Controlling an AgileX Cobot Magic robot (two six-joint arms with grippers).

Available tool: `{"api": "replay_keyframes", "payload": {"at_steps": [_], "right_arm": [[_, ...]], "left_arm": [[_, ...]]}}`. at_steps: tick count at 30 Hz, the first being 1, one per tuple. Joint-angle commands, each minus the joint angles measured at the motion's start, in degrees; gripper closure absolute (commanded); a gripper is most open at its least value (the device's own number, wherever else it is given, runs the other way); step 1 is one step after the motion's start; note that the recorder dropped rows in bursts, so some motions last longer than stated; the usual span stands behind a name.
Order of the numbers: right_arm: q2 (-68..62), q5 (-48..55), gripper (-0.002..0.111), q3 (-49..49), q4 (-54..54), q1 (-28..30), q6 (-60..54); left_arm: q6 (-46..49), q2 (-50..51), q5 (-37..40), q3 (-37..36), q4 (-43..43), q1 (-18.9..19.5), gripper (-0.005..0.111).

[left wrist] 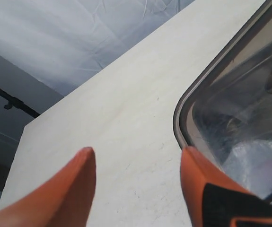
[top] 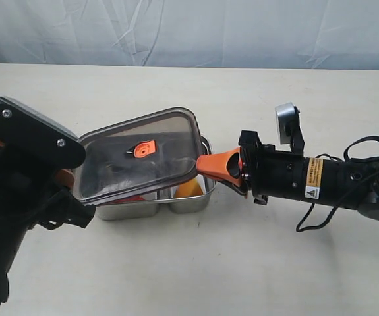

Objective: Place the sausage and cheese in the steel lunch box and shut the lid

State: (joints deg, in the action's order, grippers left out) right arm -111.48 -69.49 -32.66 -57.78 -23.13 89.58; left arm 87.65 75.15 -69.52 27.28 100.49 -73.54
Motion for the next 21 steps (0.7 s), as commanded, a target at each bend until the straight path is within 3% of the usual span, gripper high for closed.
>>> {"api": "replay_keyframes", "payload": {"at_steps": [1, 21], "right_arm": [[0.59, -0.47, 0.109, 1.28, 1.34, 0.44, -1.58], [0.59, 0.24, 0.109, 2.6, 2.28, 0.44, -2.58]], "left_arm": [[-0.77, -0.54, -0.44, -0.29, -0.55, -0.31, 0.055], [-1.75, -0.54, -0.44, -0.28, -0.55, -0.31, 0.055]]}}
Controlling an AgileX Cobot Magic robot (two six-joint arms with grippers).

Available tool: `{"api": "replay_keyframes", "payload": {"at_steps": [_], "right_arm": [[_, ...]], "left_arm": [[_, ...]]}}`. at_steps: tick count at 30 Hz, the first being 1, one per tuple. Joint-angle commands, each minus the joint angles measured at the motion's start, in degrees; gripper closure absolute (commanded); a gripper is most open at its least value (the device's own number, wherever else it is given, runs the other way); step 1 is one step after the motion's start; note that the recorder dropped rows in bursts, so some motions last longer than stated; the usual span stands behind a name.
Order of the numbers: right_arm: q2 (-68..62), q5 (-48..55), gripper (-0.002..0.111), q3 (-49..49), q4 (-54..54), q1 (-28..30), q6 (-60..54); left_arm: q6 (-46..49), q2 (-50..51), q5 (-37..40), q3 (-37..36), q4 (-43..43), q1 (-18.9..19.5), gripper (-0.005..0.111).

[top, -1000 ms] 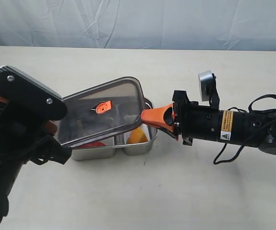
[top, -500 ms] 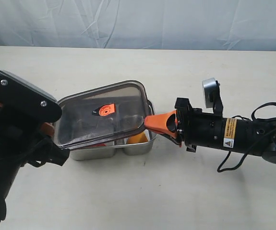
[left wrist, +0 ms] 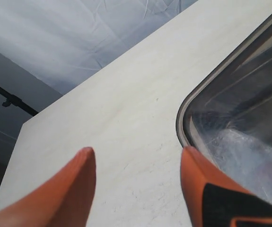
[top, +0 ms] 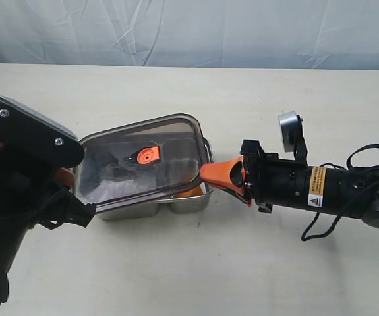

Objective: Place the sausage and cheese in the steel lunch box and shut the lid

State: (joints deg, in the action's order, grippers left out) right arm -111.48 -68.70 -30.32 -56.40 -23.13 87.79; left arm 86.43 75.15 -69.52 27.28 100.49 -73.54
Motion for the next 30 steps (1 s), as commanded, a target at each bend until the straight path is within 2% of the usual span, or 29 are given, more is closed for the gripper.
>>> {"api": "replay_keyframes", "payload": {"at_steps": [1, 13, 20, 30], "right_arm": [[0.59, -1.26, 0.109, 0.26, 1.57, 0.44, -0.67], [3.93, -1.26, 0.109, 0.26, 8.97, 0.44, 1.98], [4.16, -1.26, 0.109, 0.26, 3.57, 0.44, 2.09], [4.16, 13.27, 0.109, 0.26, 0.38, 0.44, 1.64]], "left_arm": [[-0.53, -0.54, -0.44, -0.28, -0.55, -0.31, 0.055], [-0.53, -0.54, -0.44, -0.28, -0.55, -0.31, 0.055], [-0.53, -0.54, -0.44, -0.28, -0.55, -0.31, 0.055], [-0.31, -0.54, -0.44, -0.28, -0.55, -0.31, 0.055]]}}
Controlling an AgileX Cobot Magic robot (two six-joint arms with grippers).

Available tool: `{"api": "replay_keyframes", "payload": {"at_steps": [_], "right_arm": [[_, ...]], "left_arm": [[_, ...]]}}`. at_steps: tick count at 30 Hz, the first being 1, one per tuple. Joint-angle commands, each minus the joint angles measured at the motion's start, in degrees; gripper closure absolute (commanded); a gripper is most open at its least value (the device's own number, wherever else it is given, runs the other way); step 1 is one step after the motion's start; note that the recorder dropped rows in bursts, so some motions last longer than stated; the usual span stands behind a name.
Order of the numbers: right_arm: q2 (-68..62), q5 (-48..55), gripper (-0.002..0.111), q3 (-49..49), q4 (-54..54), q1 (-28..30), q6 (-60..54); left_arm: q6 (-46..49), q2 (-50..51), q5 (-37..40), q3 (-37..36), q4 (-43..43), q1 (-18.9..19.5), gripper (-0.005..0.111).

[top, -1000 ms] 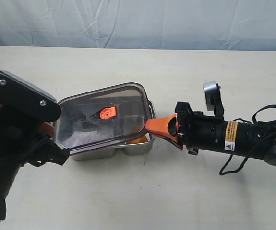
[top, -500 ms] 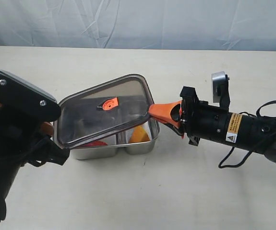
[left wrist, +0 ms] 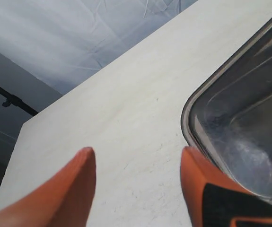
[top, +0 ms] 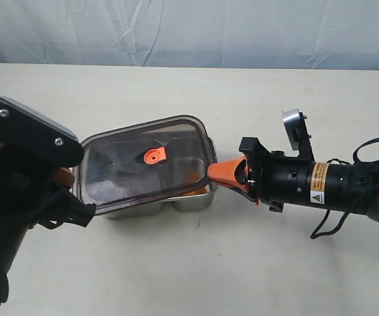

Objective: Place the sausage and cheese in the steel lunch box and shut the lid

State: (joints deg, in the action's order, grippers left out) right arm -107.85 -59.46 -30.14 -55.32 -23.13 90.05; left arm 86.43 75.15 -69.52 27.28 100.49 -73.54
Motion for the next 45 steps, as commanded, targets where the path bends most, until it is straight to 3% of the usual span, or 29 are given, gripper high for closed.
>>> {"api": "replay_keyframes", "payload": {"at_steps": [1, 19, 28, 45], "right_arm": [[0.52, 3.98, 0.109, 0.08, -0.34, 0.44, -0.62], [0.52, 3.35, 0.109, 0.08, 5.76, 0.44, 7.64], [0.52, 10.86, 0.109, 0.08, 0.78, 0.44, 7.64], [0.52, 6.11, 0.109, 0.08, -3.32, 0.44, 8.89]], "left_arm": [[-0.31, -0.54, -0.44, -0.28, -0.55, -0.31, 0.055], [2.47, -0.54, 2.88, -0.28, -0.55, -0.31, 0.055], [2.47, -0.54, 2.88, -0.28, -0.55, -0.31, 0.055], [2.47, -0.54, 3.12, -0.28, -0.55, -0.31, 0.055]]}}
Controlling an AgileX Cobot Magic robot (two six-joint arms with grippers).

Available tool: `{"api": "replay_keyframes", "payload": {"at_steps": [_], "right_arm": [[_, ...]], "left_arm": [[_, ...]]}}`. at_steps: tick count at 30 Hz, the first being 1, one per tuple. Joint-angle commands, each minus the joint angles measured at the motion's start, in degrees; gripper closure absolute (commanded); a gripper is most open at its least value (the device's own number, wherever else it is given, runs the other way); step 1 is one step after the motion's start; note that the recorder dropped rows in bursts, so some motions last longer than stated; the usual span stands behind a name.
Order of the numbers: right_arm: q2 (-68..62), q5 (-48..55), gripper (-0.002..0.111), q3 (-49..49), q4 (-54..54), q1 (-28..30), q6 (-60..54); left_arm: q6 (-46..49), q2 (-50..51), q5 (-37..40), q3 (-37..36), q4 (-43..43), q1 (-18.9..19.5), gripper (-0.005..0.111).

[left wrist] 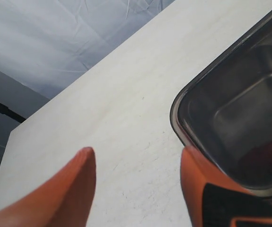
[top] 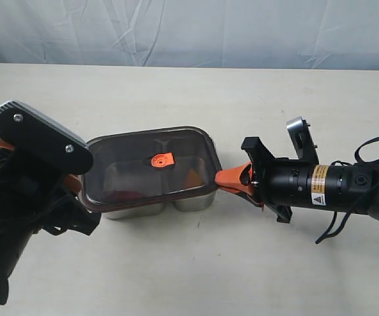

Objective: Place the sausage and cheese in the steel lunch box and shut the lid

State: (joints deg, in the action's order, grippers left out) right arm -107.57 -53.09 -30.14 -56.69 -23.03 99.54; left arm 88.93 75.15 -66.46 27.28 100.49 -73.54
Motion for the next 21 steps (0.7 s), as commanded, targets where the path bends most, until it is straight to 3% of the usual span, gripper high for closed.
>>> {"api": "replay_keyframes", "payload": {"at_steps": [1, 5, 12, 21], "right_arm": [[0.25, -0.5, 0.109, 0.08, -2.22, 0.34, -0.6], [0.25, -0.53, 0.102, 0.08, -2.37, 0.34, -0.6], [0.25, -0.43, 0.058, 0.08, -2.26, 0.34, 0.49], [0.5, -1.21, 0.056, 0.08, -5.41, 0.34, 1.33]], "left_arm": [[-0.03, -0.54, 0.06, -0.28, -0.55, -0.31, 0.055], [-0.03, -0.54, 0.65, -0.28, -0.55, -0.31, 0.055], [-0.03, -0.54, 1.38, -0.28, -0.55, -0.31, 0.055], [0.1, -0.54, -2.03, -0.28, -0.55, -0.31, 0.055]]}}
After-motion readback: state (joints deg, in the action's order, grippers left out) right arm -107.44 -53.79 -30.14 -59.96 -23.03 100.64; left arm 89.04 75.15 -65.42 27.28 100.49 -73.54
